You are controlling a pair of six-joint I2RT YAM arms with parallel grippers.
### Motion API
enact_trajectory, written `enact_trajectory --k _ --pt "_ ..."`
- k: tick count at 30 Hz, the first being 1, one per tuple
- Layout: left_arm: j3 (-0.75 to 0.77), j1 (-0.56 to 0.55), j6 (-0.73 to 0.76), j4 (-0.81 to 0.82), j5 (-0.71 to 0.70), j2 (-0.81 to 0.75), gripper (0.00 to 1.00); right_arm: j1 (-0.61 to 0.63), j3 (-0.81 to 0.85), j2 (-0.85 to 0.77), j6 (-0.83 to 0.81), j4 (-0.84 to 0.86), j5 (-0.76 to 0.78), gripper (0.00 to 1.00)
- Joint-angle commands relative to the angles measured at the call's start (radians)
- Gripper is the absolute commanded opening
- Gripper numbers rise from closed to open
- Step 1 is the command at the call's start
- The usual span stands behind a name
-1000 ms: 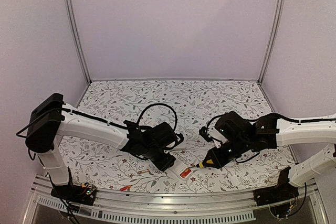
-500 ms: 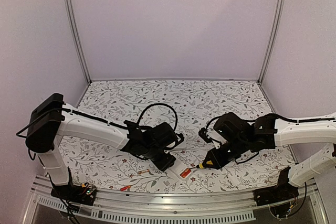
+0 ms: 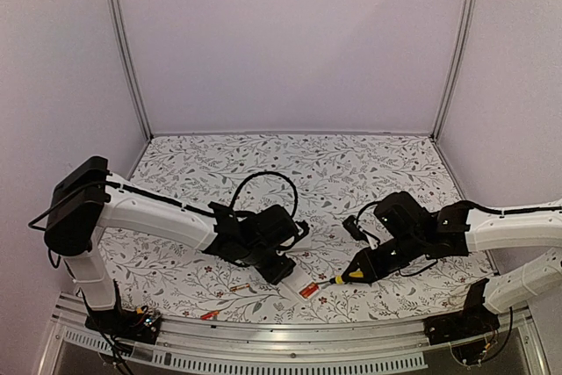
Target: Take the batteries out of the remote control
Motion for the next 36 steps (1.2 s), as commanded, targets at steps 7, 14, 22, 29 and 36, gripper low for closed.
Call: enact_trajectory --k 7,14,22,29,36 --pt "-0.068 -0.026 -0.019 -0.048 0.06 0.061 0.56 -0.041 -0.116 0.024 0.101 0.242 -0.225 0.0" --pt "-0.093 -0.046 -0.053 -0.052 0.071 0.073 0.54 -0.047 -0.125 0.032 0.137 0.306 -0.25 0.0" --pt "-0.124 -0.059 -0.093 -0.055 0.067 0.063 0.52 -0.047 -0.124 0.033 0.158 0.309 -0.231 0.0" --pt "-0.11 -0.046 -0.108 -0.042 0.078 0.016 0.58 -0.04 -0.049 0.006 0.062 0.139 -0.14 0.0" --pt "-0.121 -0.017 -0.138 -0.065 0.203 -0.126 0.6 -0.039 -0.035 -0.071 0.091 0.064 -0.006 0.0"
